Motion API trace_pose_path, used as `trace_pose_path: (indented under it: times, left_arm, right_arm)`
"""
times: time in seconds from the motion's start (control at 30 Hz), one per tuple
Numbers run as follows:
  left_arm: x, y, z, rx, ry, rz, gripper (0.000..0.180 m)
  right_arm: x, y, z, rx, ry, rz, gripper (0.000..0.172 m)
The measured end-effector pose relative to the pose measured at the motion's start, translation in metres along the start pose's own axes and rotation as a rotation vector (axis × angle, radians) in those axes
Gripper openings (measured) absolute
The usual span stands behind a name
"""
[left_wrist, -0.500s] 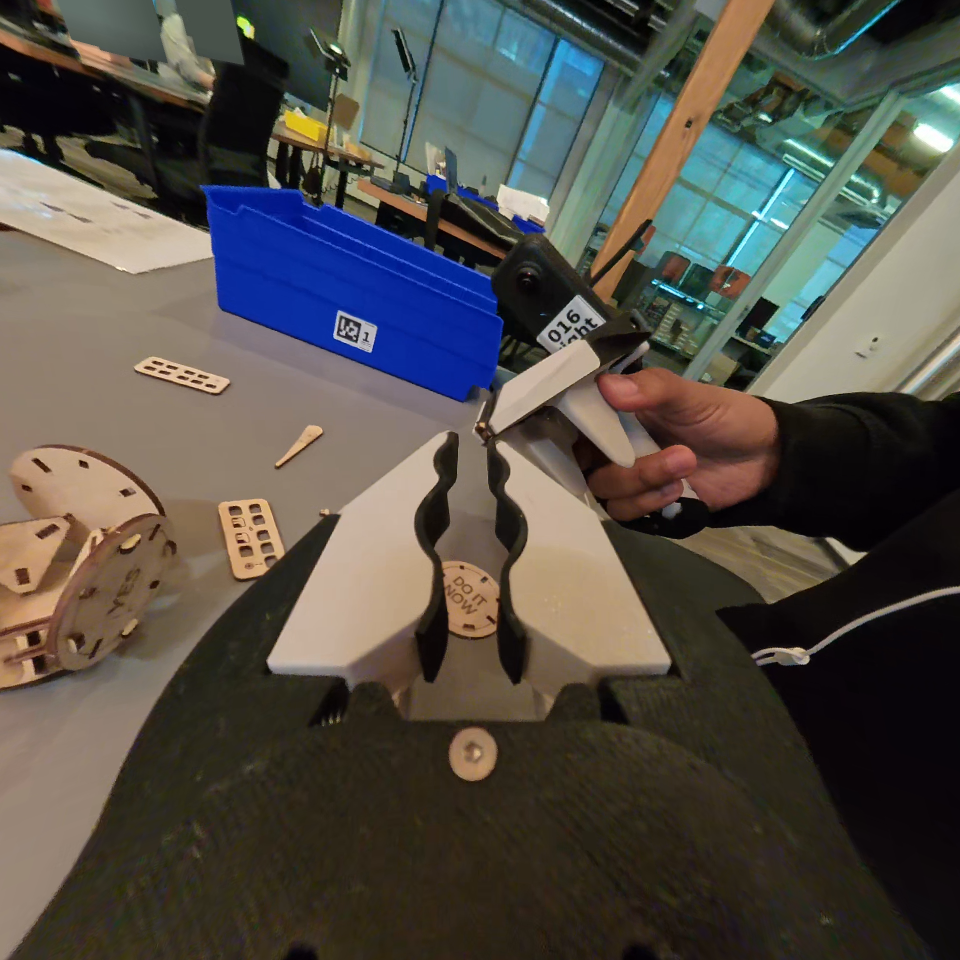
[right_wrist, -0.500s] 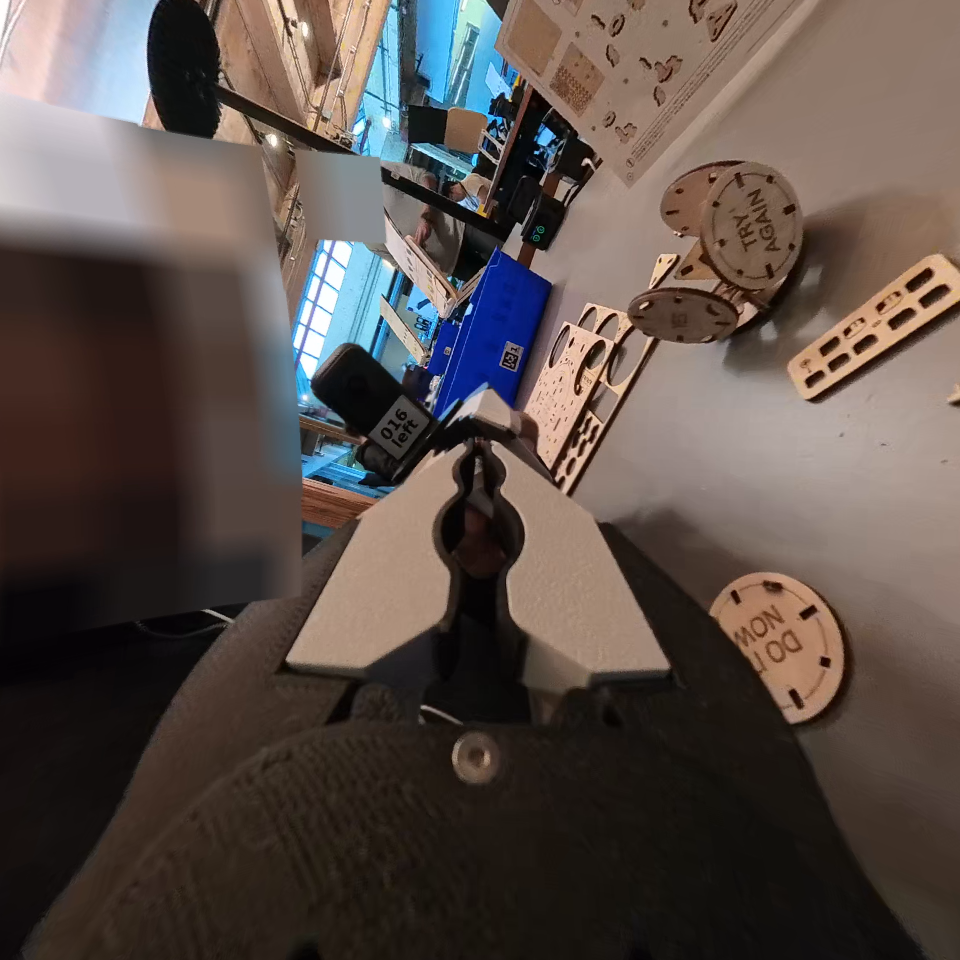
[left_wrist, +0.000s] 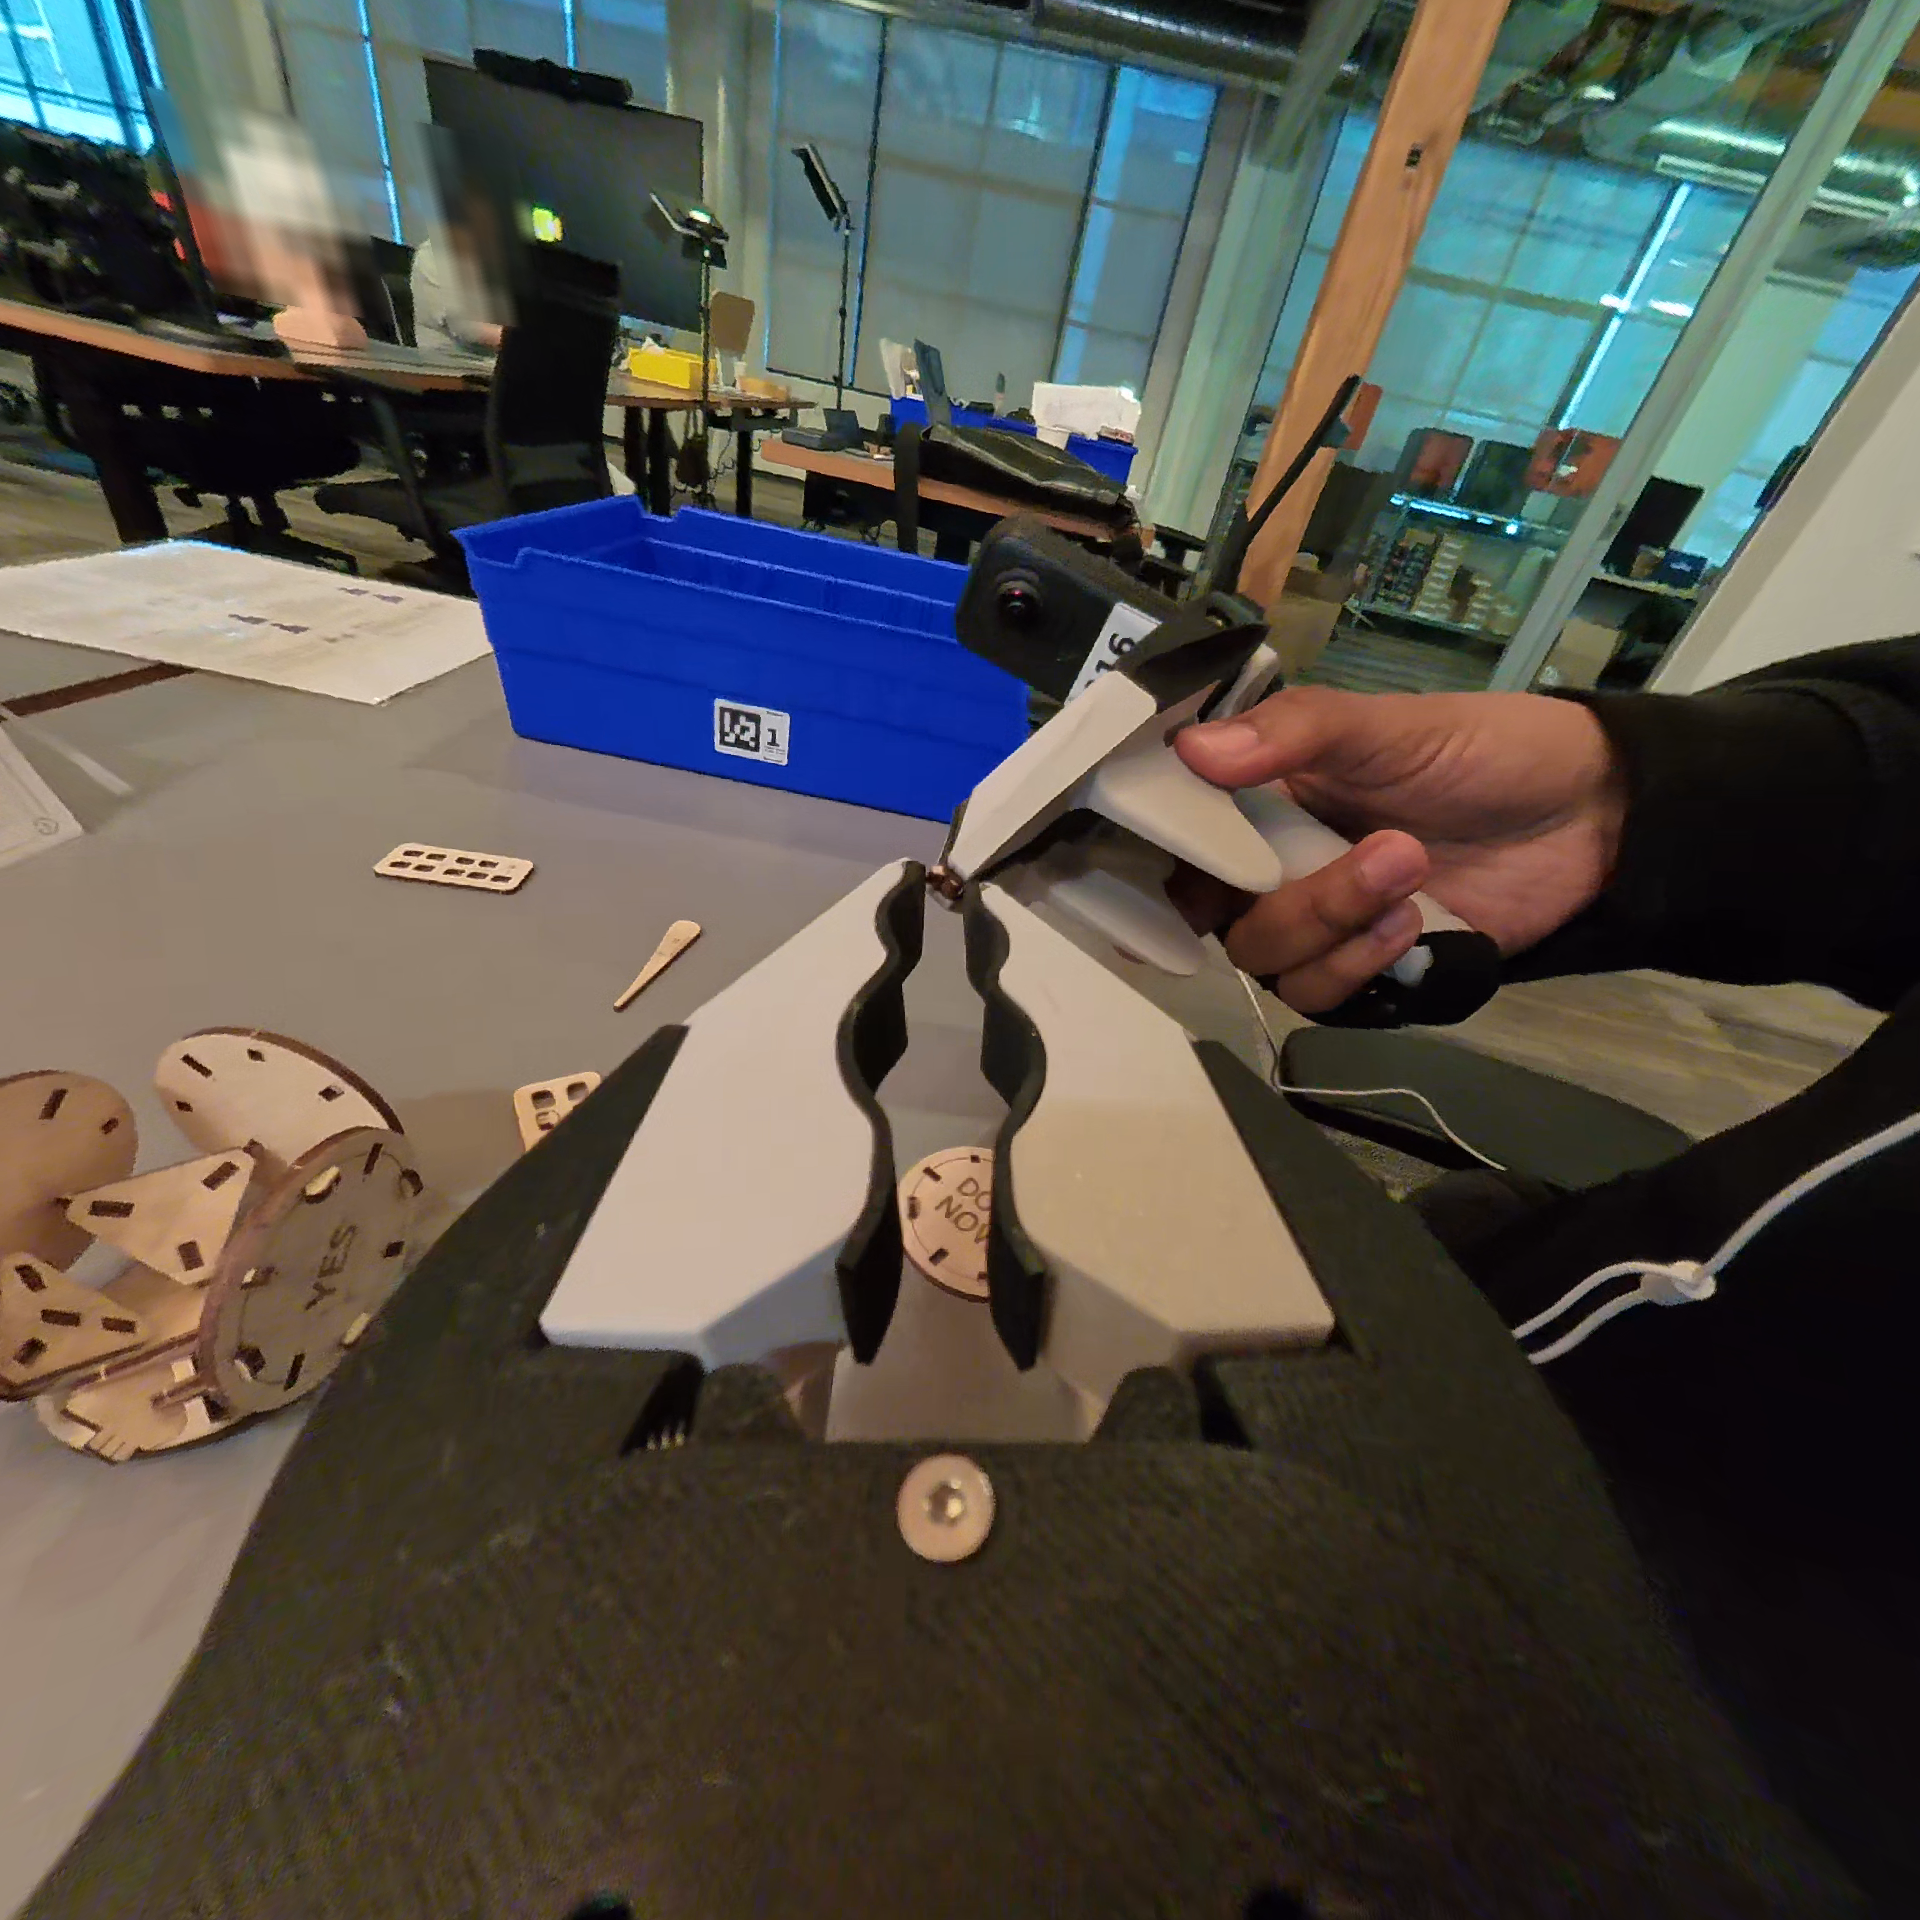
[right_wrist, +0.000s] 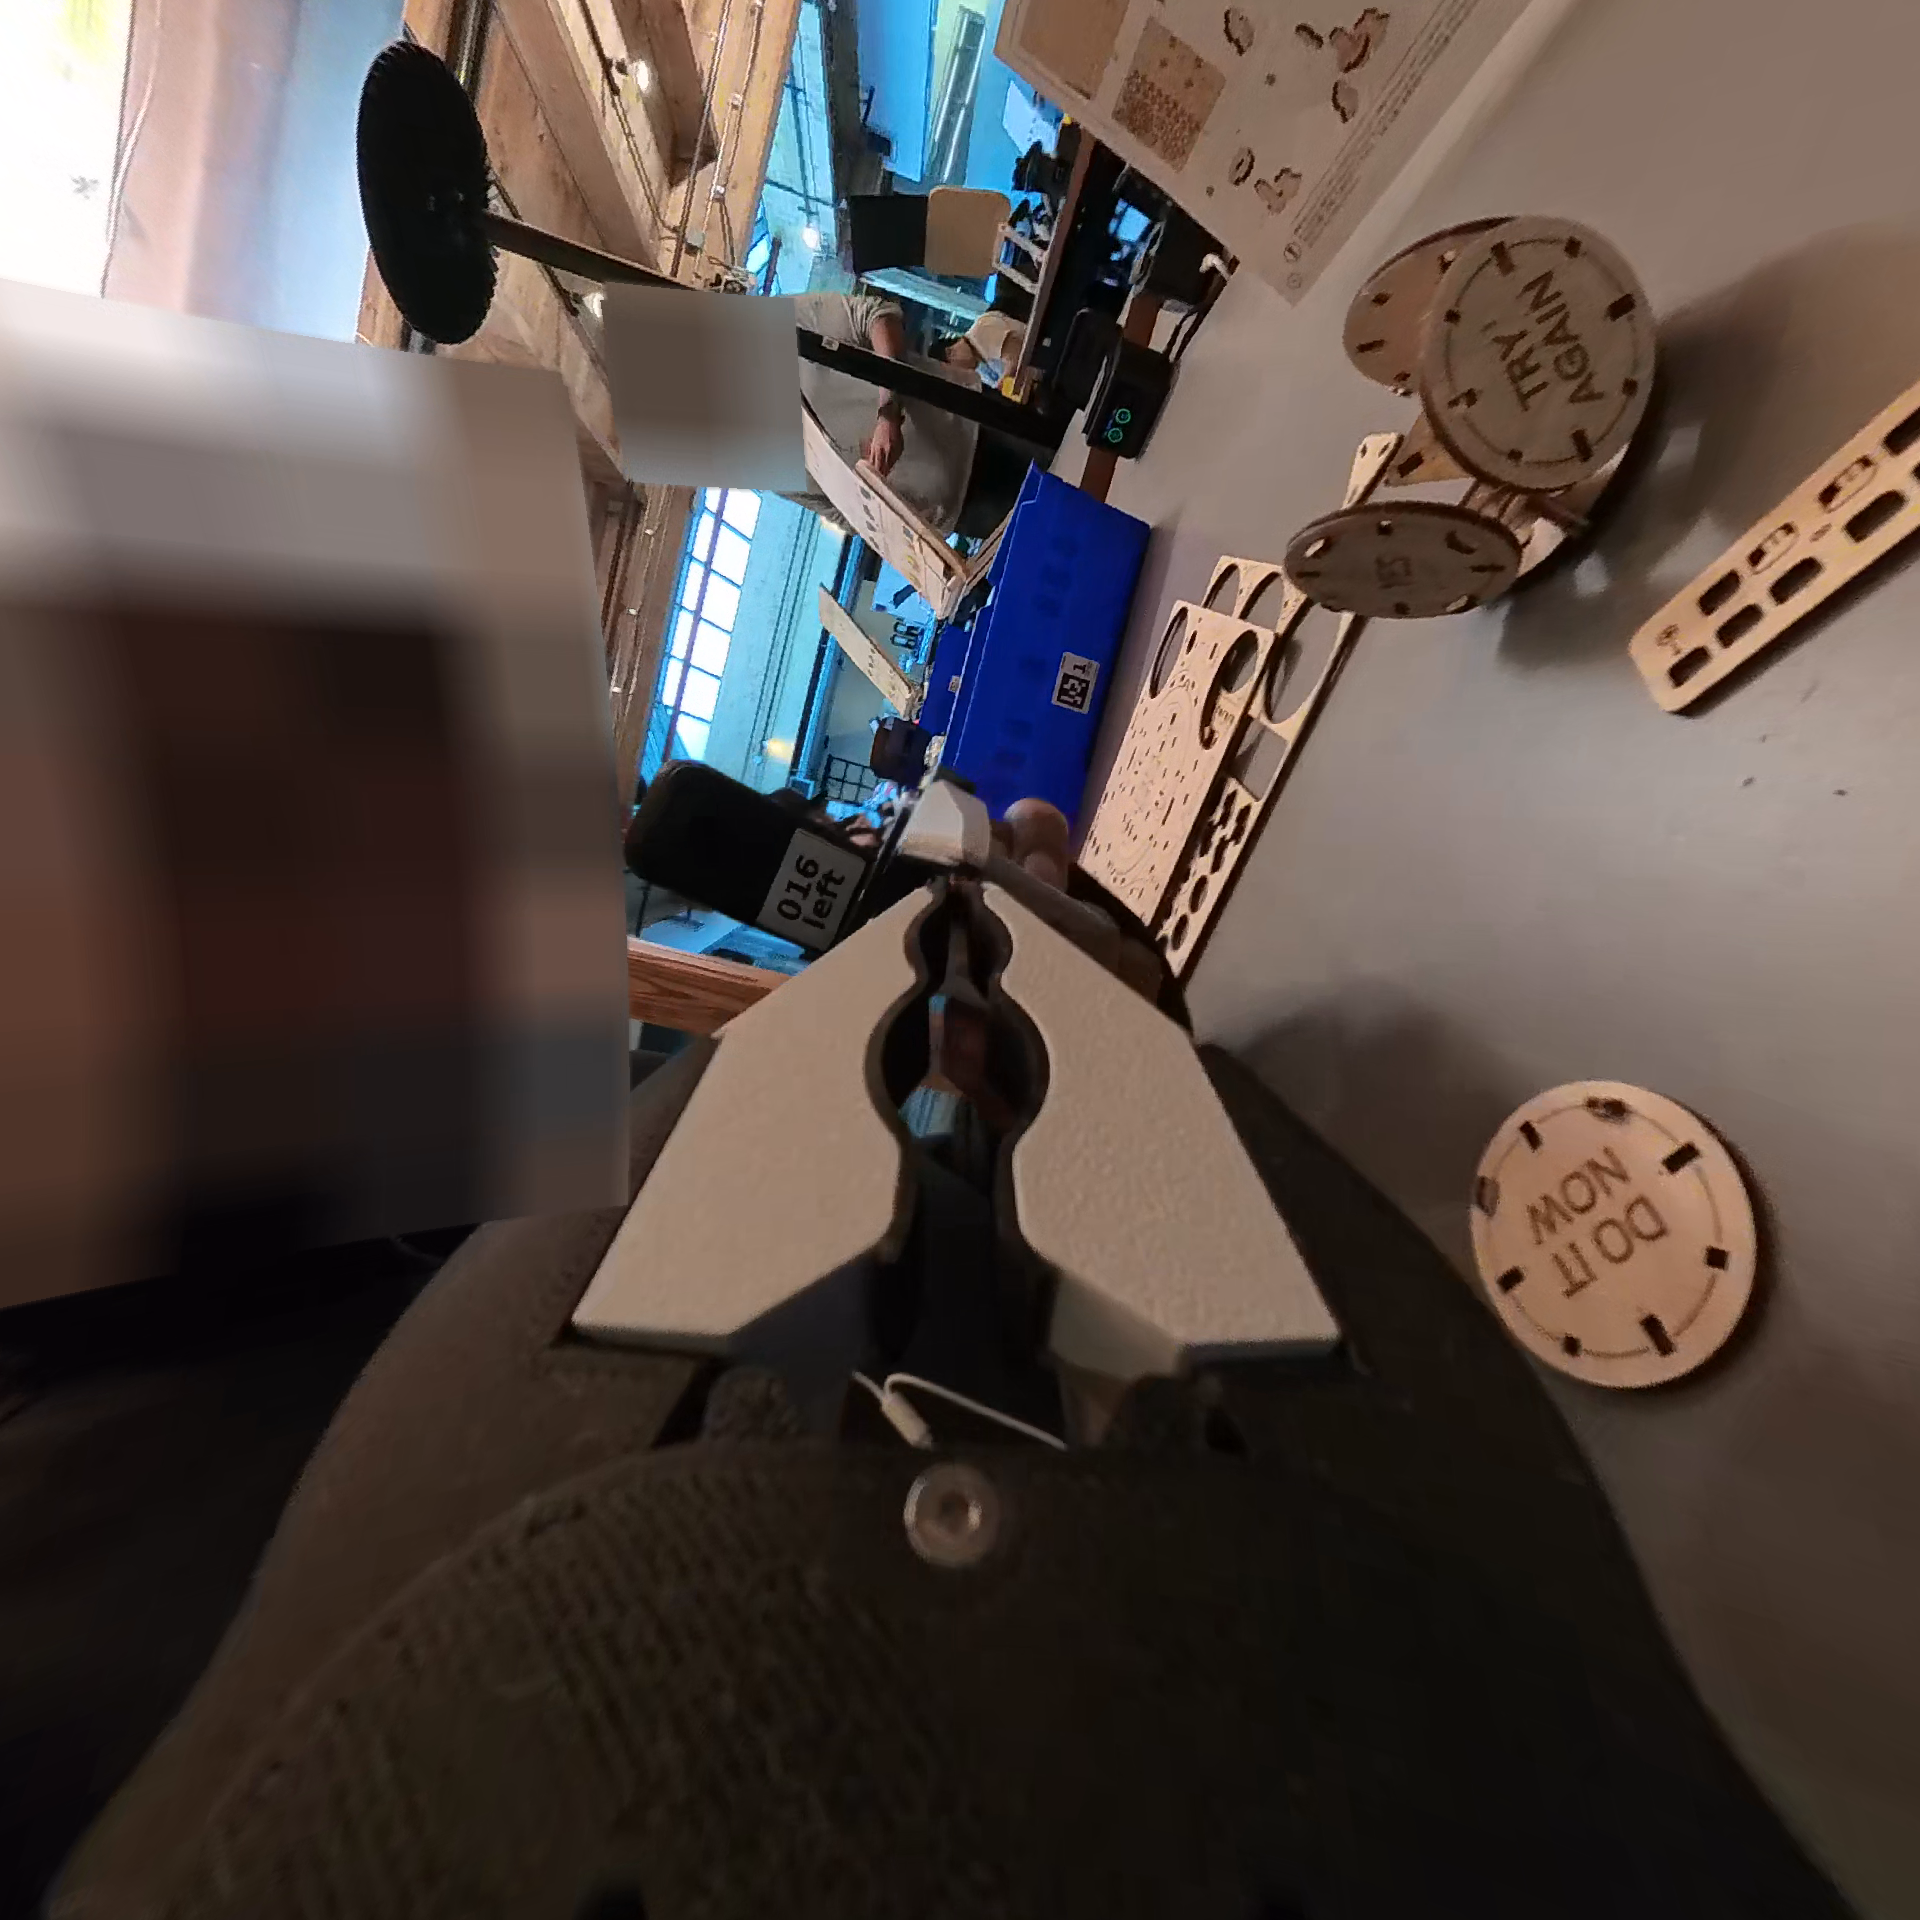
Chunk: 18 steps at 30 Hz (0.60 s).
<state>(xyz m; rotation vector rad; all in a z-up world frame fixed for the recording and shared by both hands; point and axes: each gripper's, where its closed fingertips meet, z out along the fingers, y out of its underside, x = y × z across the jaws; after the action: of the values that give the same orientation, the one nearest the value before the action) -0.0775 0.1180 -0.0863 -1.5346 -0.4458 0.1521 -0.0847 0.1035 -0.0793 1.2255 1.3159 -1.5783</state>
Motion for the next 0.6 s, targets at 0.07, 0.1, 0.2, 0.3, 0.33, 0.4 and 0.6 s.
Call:
trace_pose_path:
  times: [0.07,0.1,0.2,0.3,0.33,0.4,0.6]
  left_arm:
    - [0.003,-0.001,-0.001,0.004,0.015,0.011,0.001]
    - [0.005,-0.001,-0.001,0.006,0.025,0.012,0.001]
    - [0.009,-0.003,-0.002,0.013,0.06,0.0,0.0]
    - [0.009,-0.004,-0.003,0.026,0.07,-0.022,0.0]
    - [0.007,-0.007,-0.005,0.042,0.071,-0.04,0.0]
    - [0.004,-0.013,-0.009,0.085,0.099,-0.106,0.0]
    - [0.009,-0.034,-0.027,0.238,0.518,-0.651,0.0]
  right_arm:
    - [-0.003,0.002,-0.001,-0.021,-0.018,0.023,0.002]
    - [-0.005,0.002,-0.001,-0.033,-0.023,0.031,0.002]
    - [-0.009,0.005,-0.001,-0.068,-0.027,0.026,0.002]
    - [-0.011,0.005,-0.002,-0.091,-0.017,0.001,0.017]
    - [-0.011,0.006,-0.003,-0.104,-0.004,-0.018,0.02]
    - [-0.01,0.007,-0.006,-0.124,0.024,-0.078,0.023]
    - [-0.026,0.006,-0.01,-0.255,0.172,-0.774,0.036]
